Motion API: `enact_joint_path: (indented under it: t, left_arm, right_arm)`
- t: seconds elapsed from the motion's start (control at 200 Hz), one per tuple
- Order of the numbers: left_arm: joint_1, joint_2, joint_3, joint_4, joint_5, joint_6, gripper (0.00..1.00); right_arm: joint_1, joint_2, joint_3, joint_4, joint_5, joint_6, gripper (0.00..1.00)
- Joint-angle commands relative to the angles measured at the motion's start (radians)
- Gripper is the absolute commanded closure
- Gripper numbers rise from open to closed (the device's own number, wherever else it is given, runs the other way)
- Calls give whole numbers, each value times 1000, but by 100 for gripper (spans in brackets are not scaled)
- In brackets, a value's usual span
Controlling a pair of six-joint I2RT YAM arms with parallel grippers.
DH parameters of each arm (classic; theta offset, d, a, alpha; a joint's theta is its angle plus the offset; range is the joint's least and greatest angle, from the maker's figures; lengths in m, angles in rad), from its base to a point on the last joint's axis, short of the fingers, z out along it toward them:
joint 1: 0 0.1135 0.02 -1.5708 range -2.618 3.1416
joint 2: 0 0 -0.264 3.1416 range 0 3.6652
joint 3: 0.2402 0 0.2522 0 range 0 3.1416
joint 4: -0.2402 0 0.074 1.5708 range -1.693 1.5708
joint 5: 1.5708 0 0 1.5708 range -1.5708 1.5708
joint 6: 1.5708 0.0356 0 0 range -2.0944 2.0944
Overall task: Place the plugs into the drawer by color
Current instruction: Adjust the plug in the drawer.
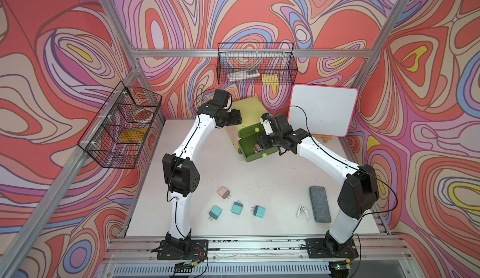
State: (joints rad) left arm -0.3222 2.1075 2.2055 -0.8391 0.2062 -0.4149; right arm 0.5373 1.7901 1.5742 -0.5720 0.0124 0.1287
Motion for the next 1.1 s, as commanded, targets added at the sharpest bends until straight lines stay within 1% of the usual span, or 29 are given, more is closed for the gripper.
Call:
enact_joint_path:
  t: [0.0,0.235,0.471,0.726,0.851,0.956,1.092]
  left_arm:
    - [-8,-24,19,-28,0,14,25]
    - [-7,-30,17,-26,-6,18,25]
    - [-7,-29,16,-29,-5,20,25]
    - [-7,-34,17,-31,-9,22,25]
    - [-8,-33,18,-29,-7,22,25]
    - [-8,-34,18,-29,-5,21,25]
    - [-8,-34,18,-30,-7,22,25]
  right_arm:
    - [-3,55,15,-23,24,3,36]
    - [-3,125,56,-45,18,1,35]
    - [-3,177,85,-50,38,0,35]
    - [-3,193,107,-61,38,-4,43]
    - [-3,182,108,-63,41,-4,51]
    - [-3,164,107,-60,46,-6,54]
    - [-3,137,112,-52,75,-16,54]
